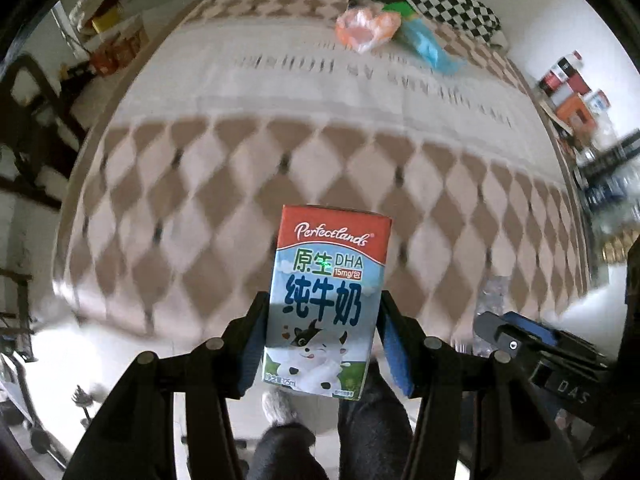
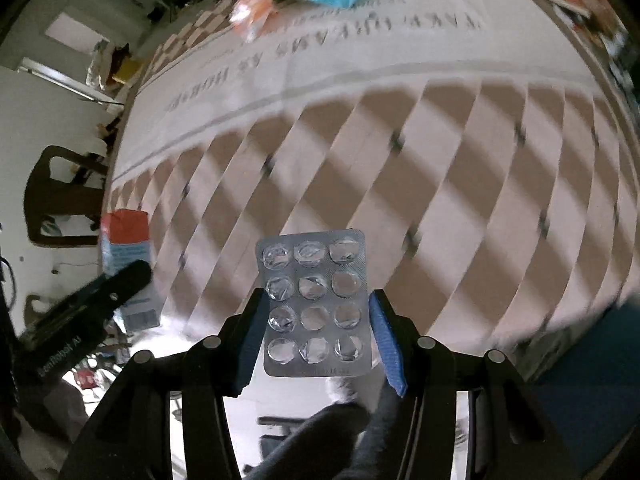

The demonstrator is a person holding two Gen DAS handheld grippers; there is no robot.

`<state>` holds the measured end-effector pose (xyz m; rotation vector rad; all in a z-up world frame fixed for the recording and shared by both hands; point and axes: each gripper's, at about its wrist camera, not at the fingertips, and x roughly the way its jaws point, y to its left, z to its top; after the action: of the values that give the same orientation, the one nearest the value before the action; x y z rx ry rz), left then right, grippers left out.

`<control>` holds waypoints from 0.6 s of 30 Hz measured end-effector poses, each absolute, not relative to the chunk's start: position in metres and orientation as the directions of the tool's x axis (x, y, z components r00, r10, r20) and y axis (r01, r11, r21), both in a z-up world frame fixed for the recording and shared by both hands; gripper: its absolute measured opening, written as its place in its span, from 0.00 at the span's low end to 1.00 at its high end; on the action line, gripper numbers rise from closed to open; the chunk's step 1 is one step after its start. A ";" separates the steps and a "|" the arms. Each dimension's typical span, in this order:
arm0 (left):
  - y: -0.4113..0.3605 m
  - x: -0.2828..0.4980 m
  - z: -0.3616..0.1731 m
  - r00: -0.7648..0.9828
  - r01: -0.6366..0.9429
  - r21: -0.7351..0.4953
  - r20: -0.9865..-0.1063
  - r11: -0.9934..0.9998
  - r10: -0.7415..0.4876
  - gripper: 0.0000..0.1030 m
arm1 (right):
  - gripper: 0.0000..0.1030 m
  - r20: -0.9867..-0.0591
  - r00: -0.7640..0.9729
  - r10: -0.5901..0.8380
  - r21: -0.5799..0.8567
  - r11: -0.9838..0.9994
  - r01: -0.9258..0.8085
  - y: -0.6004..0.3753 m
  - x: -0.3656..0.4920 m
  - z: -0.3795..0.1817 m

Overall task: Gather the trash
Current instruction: 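Carry both items over the trash bin and open both tools to drop them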

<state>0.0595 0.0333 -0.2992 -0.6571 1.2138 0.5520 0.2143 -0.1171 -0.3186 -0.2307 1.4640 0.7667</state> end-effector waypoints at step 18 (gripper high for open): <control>-0.011 -0.019 -0.637 0.110 -0.803 -0.287 -0.933 0.523 -0.343 0.50 | 0.52 -0.954 -0.209 0.215 0.281 0.886 -0.368 -0.203 0.072 -0.610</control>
<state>-0.0186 -0.0112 -0.6367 -1.0419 1.4832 0.4493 0.0716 -0.2034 -0.6097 -0.1182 1.7007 0.5335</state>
